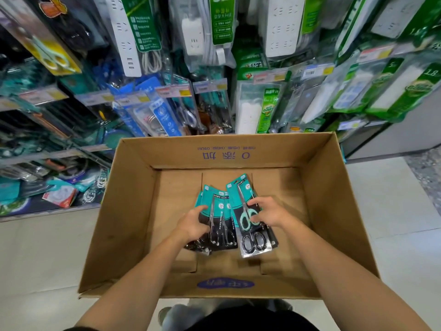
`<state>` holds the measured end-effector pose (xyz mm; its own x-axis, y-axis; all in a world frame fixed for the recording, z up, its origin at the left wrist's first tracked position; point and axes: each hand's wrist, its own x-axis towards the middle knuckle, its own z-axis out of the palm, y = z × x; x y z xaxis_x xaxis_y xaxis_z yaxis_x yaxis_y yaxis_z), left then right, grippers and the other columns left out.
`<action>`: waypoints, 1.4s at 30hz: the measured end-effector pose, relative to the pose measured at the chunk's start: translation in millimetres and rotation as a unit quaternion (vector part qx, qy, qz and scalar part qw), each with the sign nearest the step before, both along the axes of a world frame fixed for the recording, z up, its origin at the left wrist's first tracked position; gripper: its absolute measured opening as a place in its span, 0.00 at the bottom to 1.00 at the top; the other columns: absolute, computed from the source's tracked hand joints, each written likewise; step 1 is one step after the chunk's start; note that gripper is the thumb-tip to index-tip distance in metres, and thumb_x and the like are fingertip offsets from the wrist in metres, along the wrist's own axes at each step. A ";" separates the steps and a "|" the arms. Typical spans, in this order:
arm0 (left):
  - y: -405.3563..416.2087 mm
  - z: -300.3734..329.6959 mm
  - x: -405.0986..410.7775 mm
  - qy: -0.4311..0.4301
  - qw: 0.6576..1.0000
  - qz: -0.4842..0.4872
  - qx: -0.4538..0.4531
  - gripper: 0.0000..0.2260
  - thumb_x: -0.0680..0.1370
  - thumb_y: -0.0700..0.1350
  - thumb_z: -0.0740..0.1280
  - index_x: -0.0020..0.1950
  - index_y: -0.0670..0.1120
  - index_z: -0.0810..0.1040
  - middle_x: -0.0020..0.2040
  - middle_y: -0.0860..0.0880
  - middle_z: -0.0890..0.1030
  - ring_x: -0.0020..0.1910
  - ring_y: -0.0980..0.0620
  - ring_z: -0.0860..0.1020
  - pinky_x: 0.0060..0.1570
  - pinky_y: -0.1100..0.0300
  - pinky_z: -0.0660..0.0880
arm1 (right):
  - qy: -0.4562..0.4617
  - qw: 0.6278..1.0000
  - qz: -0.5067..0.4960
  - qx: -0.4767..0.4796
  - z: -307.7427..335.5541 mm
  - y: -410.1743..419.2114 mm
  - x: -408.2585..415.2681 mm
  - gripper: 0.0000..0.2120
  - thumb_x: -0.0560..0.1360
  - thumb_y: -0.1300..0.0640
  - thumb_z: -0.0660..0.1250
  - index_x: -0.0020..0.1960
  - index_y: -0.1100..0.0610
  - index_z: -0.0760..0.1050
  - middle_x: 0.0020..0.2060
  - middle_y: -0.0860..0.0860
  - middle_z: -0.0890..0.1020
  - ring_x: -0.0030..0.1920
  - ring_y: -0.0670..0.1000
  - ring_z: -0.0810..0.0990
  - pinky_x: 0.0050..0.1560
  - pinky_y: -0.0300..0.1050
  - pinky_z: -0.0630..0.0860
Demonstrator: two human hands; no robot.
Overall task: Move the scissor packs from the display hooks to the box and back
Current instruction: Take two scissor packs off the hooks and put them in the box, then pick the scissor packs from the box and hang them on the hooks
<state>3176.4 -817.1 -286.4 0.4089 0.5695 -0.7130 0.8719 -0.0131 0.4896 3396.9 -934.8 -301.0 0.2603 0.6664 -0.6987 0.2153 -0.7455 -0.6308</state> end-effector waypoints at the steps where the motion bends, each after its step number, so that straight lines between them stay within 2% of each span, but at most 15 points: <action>1: 3.6 3.3 -4.0 -0.013 1.000 0.011 -0.007 0.40 0.63 0.42 0.72 0.74 0.53 0.66 0.64 0.47 0.79 0.53 0.47 0.82 0.53 0.49 0.80 | 0.006 1.000 0.003 0.001 2.6 0.3 1.5 0.26 0.69 0.70 0.73 0.64 0.55 0.75 0.57 0.49 0.78 0.53 0.52 0.81 0.49 0.45 0.82; 8: 27.9 34.5 -32.8 -0.102 0.993 0.043 -0.036 0.32 0.72 0.28 0.70 0.71 0.49 0.66 0.55 0.46 0.80 0.53 0.45 0.82 0.51 0.46 0.81 | 0.028 0.994 -0.019 0.106 19.3 -4.3 -1.6 0.24 0.65 0.72 0.76 0.46 0.43 0.82 0.54 0.57 0.83 0.53 0.61 0.82 0.55 0.60 0.79; 15: 48.6 75.9 -80.2 -0.202 0.978 0.015 0.048 0.34 0.70 0.36 0.73 0.70 0.58 0.66 0.64 0.51 0.77 0.56 0.51 0.81 0.55 0.46 0.79 | 0.025 0.986 -0.037 0.158 72.2 10.5 -47.6 0.23 0.65 0.63 0.79 0.51 0.38 0.81 0.54 0.54 0.82 0.51 0.54 0.83 0.53 0.51 0.81; 18: 53.5 102.9 -107.9 -0.246 0.966 0.032 0.077 0.32 0.73 0.34 0.72 0.71 0.57 0.67 0.64 0.47 0.77 0.44 0.57 0.82 0.46 0.59 0.80 | 0.009 0.978 -0.037 0.206 100.4 23.3 -79.7 0.23 0.65 0.60 0.79 0.55 0.41 0.80 0.54 0.58 0.81 0.50 0.55 0.81 0.51 0.49 0.82; 20: 56.7 120.4 -131.3 -0.267 0.957 0.041 0.107 0.31 0.74 0.35 0.71 0.72 0.57 0.67 0.63 0.48 0.76 0.41 0.57 0.81 0.41 0.66 0.76 | 0.004 0.969 -0.036 0.245 120.6 32.9 -106.1 0.23 0.64 0.59 0.79 0.55 0.43 0.80 0.52 0.69 0.79 0.46 0.64 0.81 0.51 0.63 0.80; 22: 62.8 134.0 -158.7 -0.292 0.946 0.056 0.131 0.31 0.75 0.37 0.72 0.72 0.60 0.68 0.64 0.49 0.73 0.57 0.48 0.79 0.47 0.62 0.74 | -0.005 0.959 -0.024 0.283 139.2 44.8 -133.3 0.23 0.64 0.60 0.80 0.55 0.44 0.80 0.54 0.75 0.74 0.51 0.75 0.74 0.54 0.71 0.72; 24: 70.4 144.3 -188.1 -0.310 0.937 0.067 0.147 0.30 0.76 0.39 0.72 0.70 0.64 0.67 0.68 0.48 0.72 0.68 0.41 0.72 0.50 0.55 0.74 | -0.022 0.953 -0.016 0.300 156.8 56.6 -162.7 0.22 0.66 0.64 0.78 0.57 0.48 0.80 0.52 0.74 0.76 0.51 0.73 0.74 0.56 0.63 0.74; 25: 74.5 147.7 -203.1 -0.315 0.933 0.070 0.159 0.30 0.76 0.40 0.71 0.70 0.66 0.67 0.69 0.47 0.73 0.70 0.40 0.70 0.54 0.50 0.75 | -0.021 0.951 -0.020 0.309 161.9 62.3 -174.3 0.23 0.66 0.65 0.77 0.58 0.52 0.79 0.45 0.68 0.82 0.44 0.68 0.78 0.48 0.53 0.80; 27: 79.3 157.9 -232.9 -0.330 0.921 0.083 0.188 0.31 0.76 0.40 0.71 0.66 0.73 0.67 0.70 0.48 0.73 0.71 0.45 0.69 0.61 0.47 0.74 | -0.003 0.946 -0.019 0.323 172.4 74.7 -201.2 0.23 0.67 0.69 0.76 0.60 0.59 0.78 0.29 0.45 0.79 0.29 0.45 0.74 0.31 0.32 0.72; 29: 83.4 166.2 -262.7 -0.353 0.905 0.107 0.211 0.32 0.77 0.39 0.71 0.62 0.76 0.68 0.69 0.50 0.73 0.70 0.51 0.68 0.64 0.52 0.72 | 0.009 0.941 -0.013 0.338 178.6 88.2 -229.7 0.24 0.67 0.69 0.75 0.62 0.60 0.77 0.24 0.44 0.76 0.27 0.39 0.69 0.32 0.30 0.67; 32: 86.0 175.9 -306.4 -0.374 0.889 0.138 0.226 0.27 0.77 0.36 0.70 0.67 0.63 0.69 0.65 0.52 0.74 0.66 0.54 0.69 0.61 0.63 0.70 | 0.007 0.928 0.000 0.372 187.6 108.3 -275.8 0.24 0.67 0.65 0.77 0.59 0.46 0.79 0.35 0.61 0.81 0.36 0.49 0.75 0.39 0.45 0.74; 35: 90.2 182.4 -342.7 -0.396 0.873 0.162 0.234 0.26 0.76 0.34 0.69 0.69 0.56 0.70 0.59 0.53 0.80 0.58 0.51 0.78 0.57 0.65 0.76 | 0.006 0.922 0.013 0.388 188.0 125.2 -311.9 0.23 0.67 0.55 0.78 0.59 0.40 0.78 0.50 0.65 0.82 0.50 0.54 0.80 0.51 0.53 0.79; 37: 94.5 187.5 -368.6 -0.407 0.864 0.175 0.240 0.26 0.77 0.34 0.69 0.70 0.55 0.70 0.57 0.57 0.79 0.53 0.59 0.81 0.57 0.57 0.79 | 0.002 0.917 0.022 0.398 191.0 136.6 -337.0 0.24 0.68 0.55 0.78 0.61 0.42 0.77 0.56 0.61 0.82 0.57 0.54 0.79 0.57 0.52 0.78; 40: 103.0 193.7 -397.1 -0.404 0.854 0.195 0.265 0.24 0.78 0.34 0.68 0.71 0.52 0.69 0.56 0.64 0.75 0.50 0.74 0.77 0.52 0.71 0.76 | -0.008 0.914 0.036 0.405 197.5 154.7 -366.6 0.23 0.70 0.61 0.75 0.61 0.43 0.76 0.62 0.48 0.77 0.65 0.50 0.73 0.63 0.45 0.74; 42: 110.7 195.7 -412.8 -0.401 0.849 0.206 0.276 0.25 0.78 0.35 0.68 0.71 0.52 0.69 0.56 0.63 0.76 0.51 0.71 0.78 0.53 0.67 0.78 | -0.007 0.911 0.052 0.408 203.0 166.7 -381.9 0.23 0.71 0.61 0.75 0.61 0.42 0.75 0.62 0.45 0.76 0.65 0.48 0.70 0.64 0.43 0.72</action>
